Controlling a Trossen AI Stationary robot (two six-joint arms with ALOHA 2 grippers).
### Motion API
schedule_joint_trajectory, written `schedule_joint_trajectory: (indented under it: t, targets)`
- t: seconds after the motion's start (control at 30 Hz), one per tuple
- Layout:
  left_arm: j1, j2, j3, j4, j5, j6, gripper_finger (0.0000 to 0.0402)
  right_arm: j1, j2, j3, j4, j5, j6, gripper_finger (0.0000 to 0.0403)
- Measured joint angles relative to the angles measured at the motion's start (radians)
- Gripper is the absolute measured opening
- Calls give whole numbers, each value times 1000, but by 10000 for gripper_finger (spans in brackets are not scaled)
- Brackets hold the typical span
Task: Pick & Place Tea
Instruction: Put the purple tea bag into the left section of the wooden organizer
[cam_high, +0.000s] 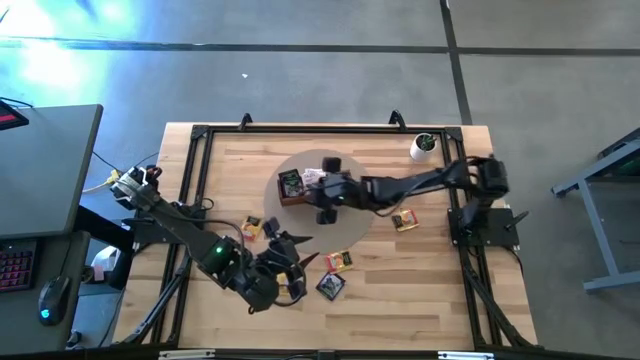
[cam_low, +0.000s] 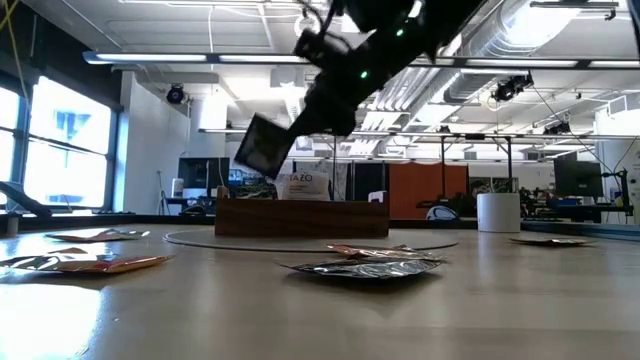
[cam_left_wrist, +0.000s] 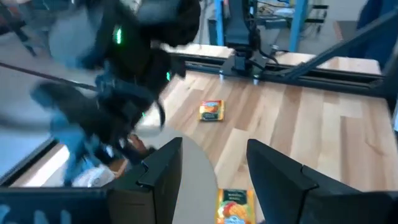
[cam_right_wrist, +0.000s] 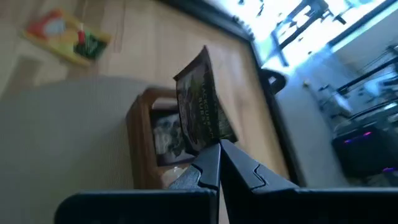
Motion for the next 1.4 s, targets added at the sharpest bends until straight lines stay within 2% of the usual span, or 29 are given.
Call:
schedule_joint_trajectory:
  t: [0.27, 0.5, 0.67, 0.87, 1.0, 1.2, 1.4]
  targets:
    - [-31, -17, 1, -6, -15, -3, 177, -22, 149, 139, -133, -21, -70, 0]
    - [-27, -15, 1, -10, -8, -7, 177, -34, 183, 172, -128, -9, -135, 7]
    - [-26, -15, 1, -10, -7, -11, 177, -39, 183, 172, -129, -12, -231, 32]
    - [-26, -15, 1, -10, -3, -11, 177, -39, 183, 172, -127, -8, -301, 88]
    - [-26, -15, 1, -12, -3, -12, 177, -24, 183, 172, -127, 60, -291, 127]
    - [-26, -15, 1, -33, -3, -25, 177, 74, 162, 172, -186, 300, -322, 157]
    - [-26, -15, 1, -41, 40, -49, 177, 208, 82, 172, -464, 331, -81, 160]
